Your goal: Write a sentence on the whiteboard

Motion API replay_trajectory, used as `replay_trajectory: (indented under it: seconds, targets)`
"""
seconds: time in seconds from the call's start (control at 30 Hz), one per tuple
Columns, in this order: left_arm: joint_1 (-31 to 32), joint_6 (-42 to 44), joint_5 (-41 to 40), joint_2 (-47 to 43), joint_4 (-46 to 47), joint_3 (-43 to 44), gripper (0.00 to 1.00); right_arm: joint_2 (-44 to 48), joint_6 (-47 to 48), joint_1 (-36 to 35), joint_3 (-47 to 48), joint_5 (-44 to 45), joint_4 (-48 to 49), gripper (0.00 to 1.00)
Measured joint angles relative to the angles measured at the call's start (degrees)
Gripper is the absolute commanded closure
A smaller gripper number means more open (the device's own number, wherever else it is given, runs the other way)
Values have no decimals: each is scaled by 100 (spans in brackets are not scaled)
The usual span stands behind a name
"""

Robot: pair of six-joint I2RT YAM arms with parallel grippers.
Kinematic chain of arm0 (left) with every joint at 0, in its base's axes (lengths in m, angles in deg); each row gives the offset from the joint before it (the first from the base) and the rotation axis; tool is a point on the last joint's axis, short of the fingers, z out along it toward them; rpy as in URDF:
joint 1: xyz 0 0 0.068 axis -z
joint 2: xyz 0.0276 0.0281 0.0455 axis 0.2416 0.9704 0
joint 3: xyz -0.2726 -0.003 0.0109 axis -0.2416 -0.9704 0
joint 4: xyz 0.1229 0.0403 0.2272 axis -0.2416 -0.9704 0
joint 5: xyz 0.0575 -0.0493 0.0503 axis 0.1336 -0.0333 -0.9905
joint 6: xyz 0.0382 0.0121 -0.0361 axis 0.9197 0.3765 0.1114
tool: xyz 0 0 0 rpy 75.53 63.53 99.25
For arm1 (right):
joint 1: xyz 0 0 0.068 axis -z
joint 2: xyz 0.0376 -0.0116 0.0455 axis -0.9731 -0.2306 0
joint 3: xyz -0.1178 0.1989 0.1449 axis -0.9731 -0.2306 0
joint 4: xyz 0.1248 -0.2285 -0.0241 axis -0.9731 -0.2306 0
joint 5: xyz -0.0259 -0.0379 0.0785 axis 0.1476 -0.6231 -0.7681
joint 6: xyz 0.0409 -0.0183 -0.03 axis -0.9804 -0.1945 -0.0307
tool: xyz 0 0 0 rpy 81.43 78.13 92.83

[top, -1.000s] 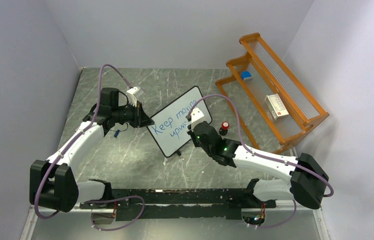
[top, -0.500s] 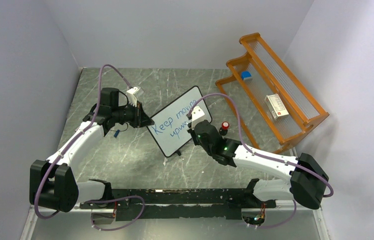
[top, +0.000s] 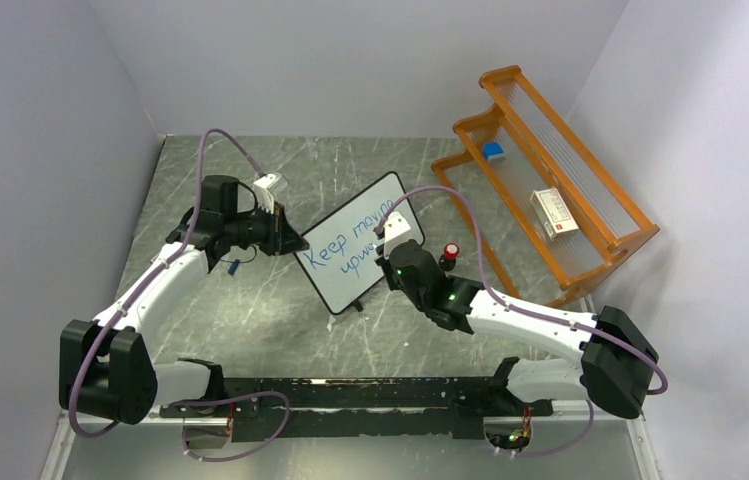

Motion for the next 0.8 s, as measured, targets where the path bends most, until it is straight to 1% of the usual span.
replay_trajectory:
  seconds: [0.8]
  targets:
    - [-2, 0, -13, 0, 2, 0, 95, 0, -114, 13, -76, 85, -48, 100]
